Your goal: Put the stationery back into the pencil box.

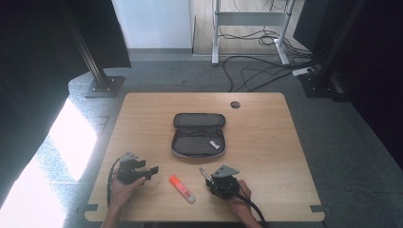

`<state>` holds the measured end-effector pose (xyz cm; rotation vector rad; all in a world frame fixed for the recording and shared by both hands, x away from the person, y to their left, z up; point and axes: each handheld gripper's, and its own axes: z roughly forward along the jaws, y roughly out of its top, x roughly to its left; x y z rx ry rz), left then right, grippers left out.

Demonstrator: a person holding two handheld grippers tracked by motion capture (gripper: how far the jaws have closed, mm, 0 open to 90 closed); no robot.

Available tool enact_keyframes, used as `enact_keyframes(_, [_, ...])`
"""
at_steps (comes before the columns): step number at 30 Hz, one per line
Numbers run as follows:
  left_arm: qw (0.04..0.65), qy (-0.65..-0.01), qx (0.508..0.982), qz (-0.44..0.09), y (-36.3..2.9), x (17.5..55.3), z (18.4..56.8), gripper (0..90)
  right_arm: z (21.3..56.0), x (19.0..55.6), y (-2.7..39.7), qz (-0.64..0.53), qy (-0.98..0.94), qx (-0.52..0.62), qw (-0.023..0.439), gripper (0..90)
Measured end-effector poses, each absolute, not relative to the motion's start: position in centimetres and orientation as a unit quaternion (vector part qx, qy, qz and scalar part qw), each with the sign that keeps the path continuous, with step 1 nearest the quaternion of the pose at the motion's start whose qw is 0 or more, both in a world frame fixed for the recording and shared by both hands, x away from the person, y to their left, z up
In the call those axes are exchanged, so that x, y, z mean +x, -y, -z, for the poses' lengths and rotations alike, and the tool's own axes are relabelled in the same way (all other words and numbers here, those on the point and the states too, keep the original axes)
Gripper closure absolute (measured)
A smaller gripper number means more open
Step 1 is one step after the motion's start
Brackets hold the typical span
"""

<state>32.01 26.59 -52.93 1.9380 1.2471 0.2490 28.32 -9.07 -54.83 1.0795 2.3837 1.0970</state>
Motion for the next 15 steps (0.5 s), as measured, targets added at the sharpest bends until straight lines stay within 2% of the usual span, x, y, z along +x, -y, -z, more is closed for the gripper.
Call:
enact_keyframes(4, [0.4,-0.495,0.766,-0.098,-26.68,32.02,52.93,28.0,54.8,28.16,9.16,-0.379,-0.832,0.375,0.155,69.9])
enact_keyframes(8, [0.4,-0.496,0.764,-0.1,-26.76,32.0,52.87,28.0,54.77,28.13,9.13,-0.378,-0.833,0.373,0.154,76.9])
enact_keyframes(15, [0.4,-0.495,0.765,-0.098,-26.69,32.03,52.93,28.1,54.67,28.3,9.37,-0.375,-0.836,0.371,0.152,78.3])
